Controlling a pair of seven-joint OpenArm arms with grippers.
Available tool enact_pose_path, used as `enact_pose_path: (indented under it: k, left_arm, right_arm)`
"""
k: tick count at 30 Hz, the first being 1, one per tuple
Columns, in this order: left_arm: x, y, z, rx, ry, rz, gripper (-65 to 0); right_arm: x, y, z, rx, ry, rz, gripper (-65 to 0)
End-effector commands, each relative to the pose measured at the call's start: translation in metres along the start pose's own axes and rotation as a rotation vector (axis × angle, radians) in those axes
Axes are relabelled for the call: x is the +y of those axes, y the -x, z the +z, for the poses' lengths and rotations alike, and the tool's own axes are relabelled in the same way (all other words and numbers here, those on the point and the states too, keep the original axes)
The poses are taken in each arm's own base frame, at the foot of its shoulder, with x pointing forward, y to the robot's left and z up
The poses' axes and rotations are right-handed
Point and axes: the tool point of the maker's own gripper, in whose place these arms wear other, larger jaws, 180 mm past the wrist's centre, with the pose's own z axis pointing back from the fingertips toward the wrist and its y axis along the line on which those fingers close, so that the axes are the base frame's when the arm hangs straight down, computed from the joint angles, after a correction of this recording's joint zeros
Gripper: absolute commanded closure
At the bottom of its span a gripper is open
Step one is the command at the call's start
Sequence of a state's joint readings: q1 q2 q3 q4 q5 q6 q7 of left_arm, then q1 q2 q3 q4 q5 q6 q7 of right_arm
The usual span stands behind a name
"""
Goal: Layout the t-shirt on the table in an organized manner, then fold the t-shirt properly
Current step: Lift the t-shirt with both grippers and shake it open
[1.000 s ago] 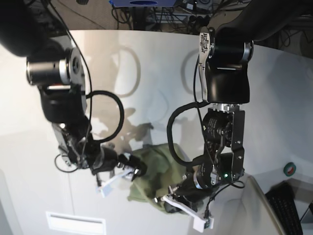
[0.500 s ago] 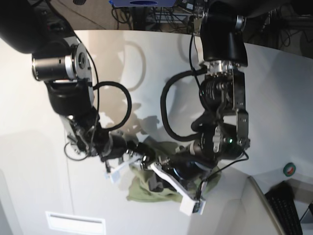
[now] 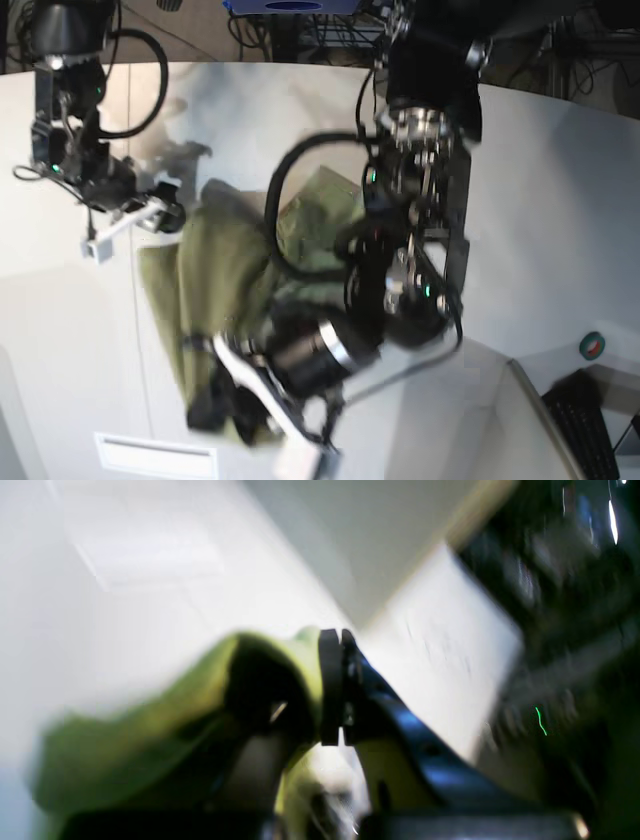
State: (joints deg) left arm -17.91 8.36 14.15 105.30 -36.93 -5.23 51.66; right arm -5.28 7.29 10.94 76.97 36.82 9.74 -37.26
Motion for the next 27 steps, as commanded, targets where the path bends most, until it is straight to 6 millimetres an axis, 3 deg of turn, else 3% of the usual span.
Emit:
enact_pose_path:
  k: [1, 4, 7, 10, 13, 15, 18, 22, 27]
  left_arm:
    - [0.003, -0.011, -0.007, -0.027, 0.002, 0.0, 0.0]
    - [0.041, -0.018, -0.01, -0.029, -0.074, 0.058, 0.0]
    - [0.083, -0.022, 0.012, -0.044, -0.169, 0.067, 0.0]
    - [0.12, -0.012, 0.028, -0.01, -0.254, 0.061, 0.0]
    - [0.131, -0.009, 0.034, 0.018, -0.276, 0.034, 0.0]
    - [0.119, -0.002, 0.025, 0.046, -0.243, 0.012, 0.0]
    - [0.081, 0.02, 0.003, 0.117, -0.149, -0.05, 0.0]
    - [0.017, 0.041, -0.027, 0.078, 0.006, -0.109, 0.0]
    - [-0.071, 0.08, -0.06, 0.087, 0.219, -0.174, 0.0]
  right_arm:
    - [0.002, -0.024, 0.008, -0.071, -0.009, 0.015, -35.3]
    - [-0.002, -0.027, 0.017, -0.081, 0.002, 0.014, -35.3]
    - [0.004, -0.025, 0.018, -0.066, -0.008, 0.02, -35.1]
    - [0.012, -0.025, 0.014, -0.045, -0.025, 0.034, -35.3]
    - [0.034, -0.022, 0.007, -0.029, -0.067, 0.076, -35.1]
    - [0.038, -0.029, 0.006, -0.042, -0.074, 0.081, -35.0]
    - [0.035, -0.038, 0.008, -0.061, -0.064, 0.077, -34.8]
    - [-0.015, -0.065, 0.039, -0.158, 0.053, -0.006, -35.1]
    - [-0.102, -0.087, 0.098, -0.303, 0.231, -0.152, -35.4]
